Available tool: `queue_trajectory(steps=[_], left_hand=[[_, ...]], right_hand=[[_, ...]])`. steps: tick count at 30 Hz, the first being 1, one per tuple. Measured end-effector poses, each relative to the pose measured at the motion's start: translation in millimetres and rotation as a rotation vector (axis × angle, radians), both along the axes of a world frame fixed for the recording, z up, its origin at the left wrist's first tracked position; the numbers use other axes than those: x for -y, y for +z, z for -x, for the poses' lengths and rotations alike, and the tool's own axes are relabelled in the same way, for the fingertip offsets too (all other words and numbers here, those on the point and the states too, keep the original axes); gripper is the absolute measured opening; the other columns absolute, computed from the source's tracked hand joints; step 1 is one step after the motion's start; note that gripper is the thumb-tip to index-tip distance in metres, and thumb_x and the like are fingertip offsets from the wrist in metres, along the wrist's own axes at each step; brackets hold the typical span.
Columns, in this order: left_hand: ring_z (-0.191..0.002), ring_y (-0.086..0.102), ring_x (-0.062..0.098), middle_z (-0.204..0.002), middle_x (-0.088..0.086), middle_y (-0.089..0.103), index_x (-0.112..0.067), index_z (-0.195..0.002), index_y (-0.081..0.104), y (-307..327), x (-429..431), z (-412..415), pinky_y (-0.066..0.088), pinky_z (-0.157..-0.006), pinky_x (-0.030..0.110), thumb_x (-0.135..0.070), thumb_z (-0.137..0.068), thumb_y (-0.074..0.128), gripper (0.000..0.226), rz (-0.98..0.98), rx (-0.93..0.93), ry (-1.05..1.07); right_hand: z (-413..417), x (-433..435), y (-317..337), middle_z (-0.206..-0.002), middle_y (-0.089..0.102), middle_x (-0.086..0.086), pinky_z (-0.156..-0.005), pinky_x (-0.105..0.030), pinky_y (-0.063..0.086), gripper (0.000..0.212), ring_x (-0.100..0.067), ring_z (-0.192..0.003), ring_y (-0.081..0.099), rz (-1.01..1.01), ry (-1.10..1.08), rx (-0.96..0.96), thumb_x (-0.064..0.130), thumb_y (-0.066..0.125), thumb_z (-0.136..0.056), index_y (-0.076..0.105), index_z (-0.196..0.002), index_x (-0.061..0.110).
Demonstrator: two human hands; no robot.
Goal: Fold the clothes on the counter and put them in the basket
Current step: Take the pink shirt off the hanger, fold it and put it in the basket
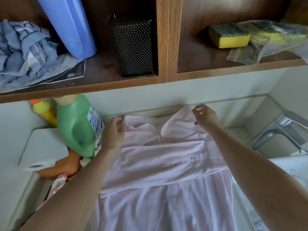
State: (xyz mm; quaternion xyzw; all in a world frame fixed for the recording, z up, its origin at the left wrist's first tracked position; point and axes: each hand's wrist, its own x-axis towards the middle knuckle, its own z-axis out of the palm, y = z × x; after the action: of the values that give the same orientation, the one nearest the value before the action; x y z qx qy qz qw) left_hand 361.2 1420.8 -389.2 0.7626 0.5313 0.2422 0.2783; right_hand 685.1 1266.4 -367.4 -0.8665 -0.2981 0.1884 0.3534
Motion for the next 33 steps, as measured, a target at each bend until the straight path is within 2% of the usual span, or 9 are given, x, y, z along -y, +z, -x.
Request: queue_trajectory(steps=[3, 6, 11, 18, 21, 24, 27, 31, 33], left_hand=[[-0.078, 0.072, 0.021, -0.102, -0.004, 0.071, -0.022, -0.112, 0.056, 4, -26, -22, 0.051, -0.062, 0.028, -0.046, -0.091, 0.058, 0.033, 0.304, 0.081, 0.063], [-0.066, 0.071, 0.026, -0.093, -0.001, 0.073, -0.02, -0.111, 0.059, 1, -35, -35, 0.039, -0.047, 0.024, -0.048, -0.093, 0.059, 0.033, 0.438, -0.009, 0.033], [-0.076, 0.067, 0.025, -0.087, 0.006, 0.074, -0.023, -0.098, 0.072, -1, -46, -35, 0.056, -0.078, 0.039, -0.075, -0.079, 0.055, 0.058, 0.348, -0.14, 0.022], [-0.081, 0.065, 0.027, -0.092, 0.008, 0.07, -0.017, -0.105, 0.068, 12, -44, -43, 0.054, -0.074, 0.037, -0.019, -0.079, 0.066, 0.026, 0.277, -0.419, -0.138], [-0.066, 0.062, 0.027, -0.071, 0.009, 0.065, -0.013, -0.084, 0.064, 10, -39, -47, 0.045, -0.059, 0.029, -0.005, -0.081, 0.053, 0.014, 0.262, -0.411, -0.123], [-0.039, 0.052, 0.017, -0.044, 0.003, 0.052, -0.011, -0.061, 0.05, 10, -37, -48, 0.035, -0.042, 0.02, 0.008, -0.078, 0.043, 0.027, 0.282, -0.276, -0.004], [-0.059, 0.071, 0.024, -0.075, 0.009, 0.064, -0.005, -0.072, 0.056, 14, -49, -41, 0.057, -0.059, 0.033, 0.01, -0.084, 0.043, 0.023, 0.312, -0.012, 0.085], [-0.078, 0.07, 0.019, -0.08, -0.003, 0.072, -0.014, -0.081, 0.075, 24, -53, -33, 0.052, -0.07, 0.027, -0.019, -0.074, 0.058, 0.02, 0.111, 0.207, 0.113], [-0.078, 0.063, 0.014, -0.082, -0.007, 0.072, -0.018, -0.091, 0.078, 35, -38, -38, 0.044, -0.066, 0.025, -0.032, -0.069, 0.076, 0.026, 0.191, 0.221, 0.008]], right_hand=[[1, -27, 1, -0.093, 0.061, -0.002, -0.05, -0.03, 0.055, 0.037, -0.027, -0.058, 0.072, -0.011, -0.103, -0.301, 0.047, 0.047, -0.097, 0.051, -0.115, 0.016], [-3, -41, -12, -0.09, 0.068, -0.014, -0.065, -0.036, 0.058, 0.055, -0.032, -0.065, 0.069, 0.101, -0.023, -0.342, 0.057, 0.036, -0.098, 0.057, -0.108, 0.007], [-12, -51, -16, -0.074, 0.07, -0.01, -0.069, -0.036, 0.058, 0.067, -0.03, -0.067, 0.07, 0.153, 0.015, -0.269, 0.07, 0.051, -0.085, 0.066, -0.075, 0.006], [2, -51, -13, -0.096, 0.071, 0.005, -0.093, -0.039, 0.043, 0.076, -0.021, -0.1, 0.06, 0.407, 0.305, 0.112, 0.09, 0.044, -0.063, 0.068, -0.095, 0.025], [13, -48, -6, -0.102, 0.067, 0.005, -0.08, -0.033, 0.039, 0.047, -0.022, -0.105, 0.06, 0.446, 0.401, 0.255, 0.054, 0.064, -0.077, 0.061, -0.114, 0.025], [20, -40, 3, -0.073, 0.067, 0.002, -0.062, -0.028, 0.053, 0.039, -0.02, -0.07, 0.069, 0.494, 0.502, 0.163, 0.027, 0.063, -0.073, 0.062, -0.112, 0.022], [21, -37, 9, -0.069, 0.071, -0.003, -0.055, -0.025, 0.056, 0.023, -0.017, -0.053, 0.068, 0.461, 0.55, 0.2, 0.029, 0.057, -0.074, 0.068, -0.089, 0.015], [2, -43, -3, -0.09, 0.068, -0.01, -0.073, -0.032, 0.053, 0.031, -0.029, -0.086, 0.066, -0.213, 0.262, 0.32, 0.009, 0.043, -0.08, 0.071, -0.09, 0.017], [-7, -44, -13, -0.125, 0.06, -0.013, -0.093, -0.036, 0.047, 0.046, -0.032, -0.114, 0.059, -0.139, 0.292, 0.222, 0.004, 0.042, -0.086, 0.065, -0.122, 0.021]])
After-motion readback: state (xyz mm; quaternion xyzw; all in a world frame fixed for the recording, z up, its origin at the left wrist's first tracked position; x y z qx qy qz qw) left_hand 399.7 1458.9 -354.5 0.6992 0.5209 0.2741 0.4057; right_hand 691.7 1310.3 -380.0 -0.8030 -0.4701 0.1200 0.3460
